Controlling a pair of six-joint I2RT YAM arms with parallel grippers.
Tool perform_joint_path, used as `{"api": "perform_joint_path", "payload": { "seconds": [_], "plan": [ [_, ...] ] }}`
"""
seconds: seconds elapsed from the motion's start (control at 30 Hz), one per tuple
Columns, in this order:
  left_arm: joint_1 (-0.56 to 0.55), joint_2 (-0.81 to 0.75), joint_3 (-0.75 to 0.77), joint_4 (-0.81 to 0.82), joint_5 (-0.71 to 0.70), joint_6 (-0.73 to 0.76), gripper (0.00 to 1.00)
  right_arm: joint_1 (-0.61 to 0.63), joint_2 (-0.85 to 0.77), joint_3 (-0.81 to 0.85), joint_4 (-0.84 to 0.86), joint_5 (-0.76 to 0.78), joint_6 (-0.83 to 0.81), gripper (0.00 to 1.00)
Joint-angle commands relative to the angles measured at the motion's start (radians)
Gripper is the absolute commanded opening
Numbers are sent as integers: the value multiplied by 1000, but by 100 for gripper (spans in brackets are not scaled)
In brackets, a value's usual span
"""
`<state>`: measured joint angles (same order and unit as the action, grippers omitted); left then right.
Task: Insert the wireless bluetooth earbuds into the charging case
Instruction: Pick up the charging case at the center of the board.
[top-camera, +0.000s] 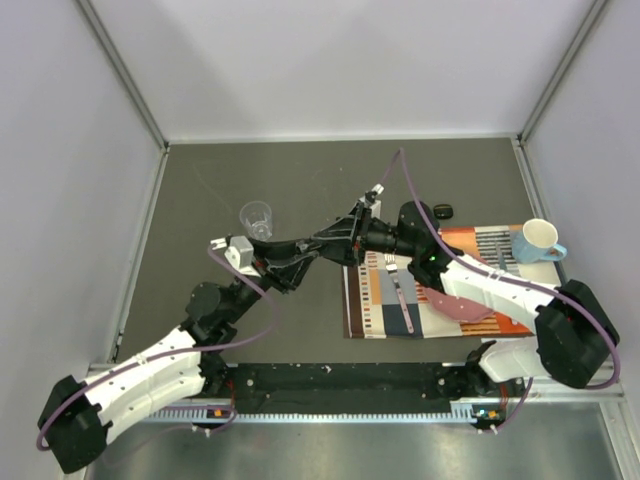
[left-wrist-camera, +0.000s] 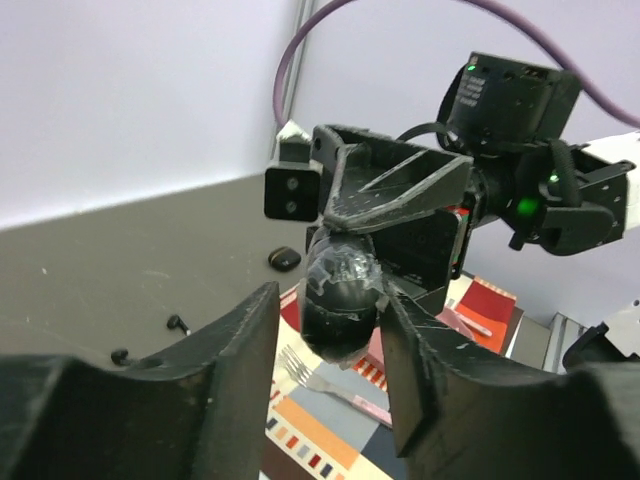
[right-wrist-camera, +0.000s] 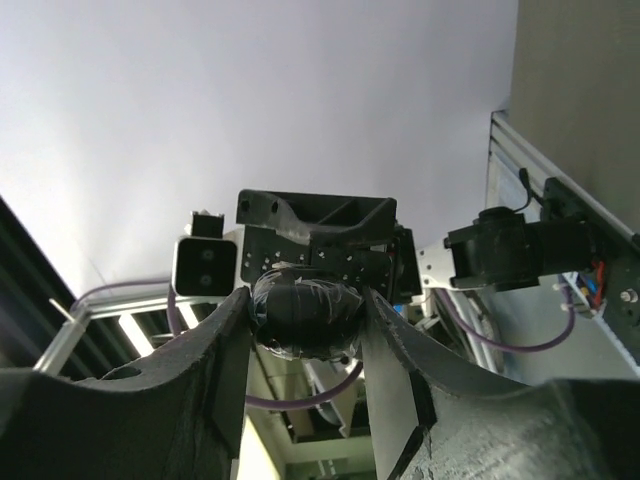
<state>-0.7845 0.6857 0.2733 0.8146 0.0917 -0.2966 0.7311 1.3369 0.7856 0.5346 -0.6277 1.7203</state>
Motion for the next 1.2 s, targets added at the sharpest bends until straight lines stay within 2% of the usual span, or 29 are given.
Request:
{"api": "perform_joint_path", "payload": {
  "seconds": [0.0, 0.07, 0.3, 0.43, 0.47, 0.57, 0.7, 0.87, 1.03, 1.17],
  "plan": [
    [-1, 15, 53, -57, -38, -79, 54, 11, -64, 46, -85, 28, -135, 0],
    [-1, 24, 64, -69, -32, -88, 58, 11, -80, 49, -108, 49, -159, 0],
    [-1, 54, 58, -26, 0, -93, 58, 11, -78, 35, -76, 48, -151, 0],
    [-1, 60, 29, 56, 28, -73, 53, 11, -73, 32, -81, 37, -137, 0],
    [-1, 60, 21, 70, 31, -69, 47, 11, -70, 30, -81, 37, -133, 0],
    [-1, 60, 7, 112, 43, -46, 40, 11, -58, 15, -39, 25, -90, 0],
    [-1, 69, -11, 176, 60, -19, 35, 11, -42, -6, 34, 0, -24, 0],
    [-1, 86, -31, 245, 92, 14, 40, 11, -30, -16, 125, -18, 67, 0],
    [-2, 95, -39, 293, 128, 57, 45, 11, -27, -9, 128, -30, 88, 0],
    [-2, 97, -37, 307, 126, 66, 45, 11, -24, -5, 123, -36, 88, 0]
  ]
}}
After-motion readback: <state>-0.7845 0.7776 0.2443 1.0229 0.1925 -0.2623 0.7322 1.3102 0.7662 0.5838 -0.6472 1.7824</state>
